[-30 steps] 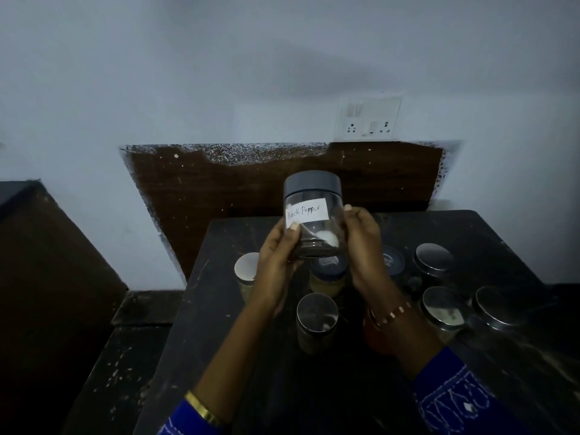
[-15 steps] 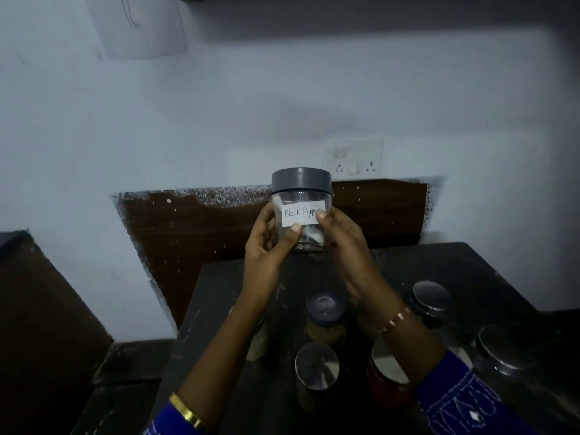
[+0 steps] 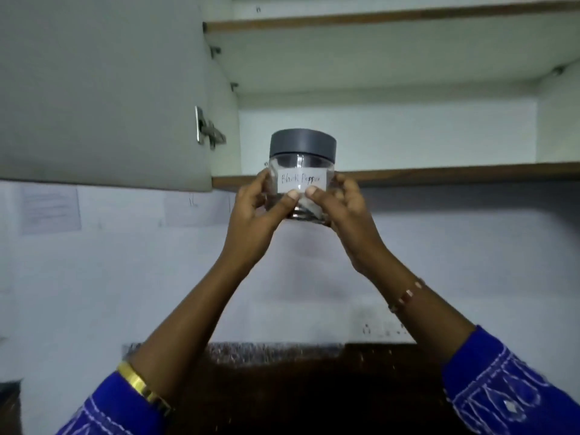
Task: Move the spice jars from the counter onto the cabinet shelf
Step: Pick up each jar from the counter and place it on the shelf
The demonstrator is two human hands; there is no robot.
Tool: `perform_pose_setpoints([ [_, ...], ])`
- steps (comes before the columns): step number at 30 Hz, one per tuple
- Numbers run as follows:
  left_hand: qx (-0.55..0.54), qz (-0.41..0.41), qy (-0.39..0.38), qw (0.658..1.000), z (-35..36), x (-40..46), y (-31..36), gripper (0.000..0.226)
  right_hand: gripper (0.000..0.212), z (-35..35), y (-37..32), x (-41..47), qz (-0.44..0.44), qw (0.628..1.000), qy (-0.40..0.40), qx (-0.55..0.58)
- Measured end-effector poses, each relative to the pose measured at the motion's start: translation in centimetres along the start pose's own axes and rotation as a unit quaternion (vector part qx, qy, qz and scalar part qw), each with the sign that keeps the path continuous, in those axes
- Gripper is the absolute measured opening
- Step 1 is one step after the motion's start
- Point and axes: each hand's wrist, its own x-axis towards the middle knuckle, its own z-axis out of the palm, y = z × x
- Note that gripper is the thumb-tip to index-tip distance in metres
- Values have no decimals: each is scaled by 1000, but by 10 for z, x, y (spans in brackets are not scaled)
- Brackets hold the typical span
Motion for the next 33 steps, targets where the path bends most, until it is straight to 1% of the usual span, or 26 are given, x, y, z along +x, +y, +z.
perform_pose_setpoints([
  [2, -11, 11, 9, 1000, -5, 33, 9, 67, 63, 7, -13, 33, -44, 998, 11, -43],
  [4, 2, 24, 19, 1000, -8, 61, 15, 56, 58, 13, -21, 63, -79, 993, 23, -88],
  [6, 28, 26, 21, 999, -9, 84, 14, 51, 57, 18, -24, 89, -88, 990, 18, -105],
  [11, 96, -7, 18, 995, -16, 126, -4, 50, 57, 28, -10, 138, -48, 986, -29, -158],
  [17, 140, -43, -30, 989, -15, 155, -28, 43, 52, 29, 12, 172, 13, 975, -47, -218],
  [18, 143, -49, -30, 988, -14, 159, -33, 43, 49, 29, 14, 176, 18, 971, -52, -233],
  [20, 162, -58, -21, 985, -11, 167, -43, 46, 30, 28, 17, 186, 23, 968, -69, -240],
  [21, 183, -59, -13, 981, -10, 173, -49, 48, 21, 29, 20, 193, 21, 967, -74, -244],
  [22, 213, -64, -5, 975, -9, 177, -51, 48, 19, 30, 22, 197, 21, 962, -79, -259],
  [25, 289, -76, 13, 954, -3, 191, -58, 47, 41, 39, 33, 213, 23, 948, -78, -309],
  [28, 333, -110, 25, 936, 0, 203, -66, 55, 62, 48, 42, 229, 47, 941, -37, -332],
  [29, 348, -122, 24, 929, -1, 206, -67, 55, 66, 51, 45, 235, 54, 938, -32, -342],
  [31, 374, -166, -3, 912, -4, 212, -66, 51, 62, 56, 46, 243, 66, 917, -58, -389],
  [33, 397, -211, -49, 892, -7, 217, -62, 46, 50, 60, 41, 243, 64, 880, -106, -459],
])
